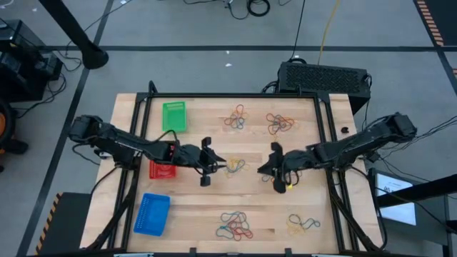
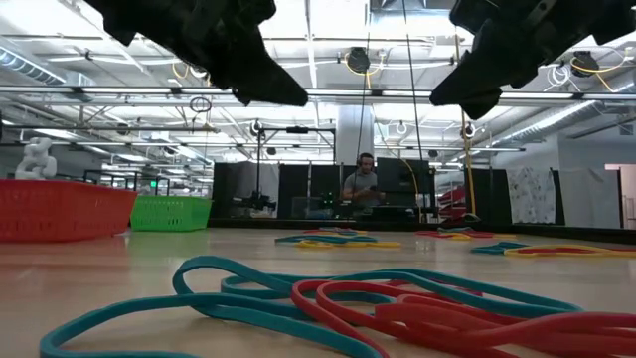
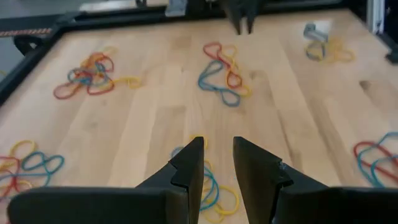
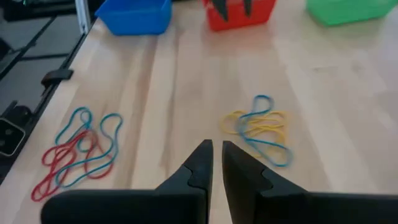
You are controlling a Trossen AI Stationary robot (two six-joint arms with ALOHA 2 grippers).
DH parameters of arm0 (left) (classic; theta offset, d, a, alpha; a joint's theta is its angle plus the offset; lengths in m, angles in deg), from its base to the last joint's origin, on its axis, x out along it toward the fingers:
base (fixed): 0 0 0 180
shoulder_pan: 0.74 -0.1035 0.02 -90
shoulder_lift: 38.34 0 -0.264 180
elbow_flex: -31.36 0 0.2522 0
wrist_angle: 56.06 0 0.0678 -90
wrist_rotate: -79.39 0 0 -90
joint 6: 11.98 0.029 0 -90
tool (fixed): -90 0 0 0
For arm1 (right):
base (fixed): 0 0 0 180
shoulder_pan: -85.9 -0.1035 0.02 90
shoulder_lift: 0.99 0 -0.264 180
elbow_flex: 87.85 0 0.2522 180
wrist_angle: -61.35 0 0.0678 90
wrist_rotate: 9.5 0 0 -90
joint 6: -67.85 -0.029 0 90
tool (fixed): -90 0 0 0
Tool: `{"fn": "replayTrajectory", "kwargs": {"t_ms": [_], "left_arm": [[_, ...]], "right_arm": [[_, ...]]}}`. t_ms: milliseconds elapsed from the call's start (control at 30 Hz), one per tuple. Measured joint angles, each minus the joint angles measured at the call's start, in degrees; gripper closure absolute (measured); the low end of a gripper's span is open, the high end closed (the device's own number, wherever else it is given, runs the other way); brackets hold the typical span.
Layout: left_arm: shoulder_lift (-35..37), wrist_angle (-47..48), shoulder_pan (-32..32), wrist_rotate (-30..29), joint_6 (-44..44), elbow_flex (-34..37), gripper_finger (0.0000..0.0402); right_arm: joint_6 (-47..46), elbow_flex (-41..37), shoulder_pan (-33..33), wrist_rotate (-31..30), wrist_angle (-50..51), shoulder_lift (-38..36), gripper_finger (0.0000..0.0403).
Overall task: Sort rubber bands into baskets
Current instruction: Put the yellow rubber band into the green bin
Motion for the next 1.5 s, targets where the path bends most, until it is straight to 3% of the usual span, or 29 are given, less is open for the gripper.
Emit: {"fn": "replayTrajectory", "kwargs": {"t_ms": [300,500,633,767,867,1033,1300,1400,1500], "left_arm": [[-5.1,-0.3,0.5,-0.1,0.0,0.0,0.0307],[-9.3,-1.2,-3.5,0.6,0.2,-3.3,0.0307],[-14.4,-0.7,-7.9,6.2,1.7,-8.9,0.0307],[-20.3,-0.5,-11.9,7.5,3.7,-16.4,0.0307],[-25.4,1.9,-14.9,8.7,5.8,-23.6,0.0307],[-35.6,11.0,-18.9,15.7,5.9,-37.2,0.0307],[-46.6,23.1,-21.3,16.5,5.9,-57.5,0.0307],[-49.1,24.8,-21.4,16.5,6.1,-59.8,0.0307],[-49.1,29.8,-21.2,15.8,8.1,-59.7,0.0307]], "right_arm": [[6.8,4.9,0.6,0.0,0.4,8.6,0.0395],[12.7,4.9,1.8,-1.7,4.2,8.3,0.0402],[11.0,5.0,2.8,-9.6,10.3,4.8,0.0402],[9.6,5.0,4.5,-20.9,18.5,0.9,0.0403],[7.0,5.0,6.1,-24.4,23.7,-2.5,0.0403],[5.5,4.9,7.8,-30.6,25.4,-7.3,0.0403],[2.3,4.8,9.3,-31.4,28.6,-12.9,0.0403],[-2.8,2.4,9.2,-31.0,29.3,-13.0,0.0403],[-8.6,-1.7,8.7,-26.4,34.1,-12.4,0.0403]]}}
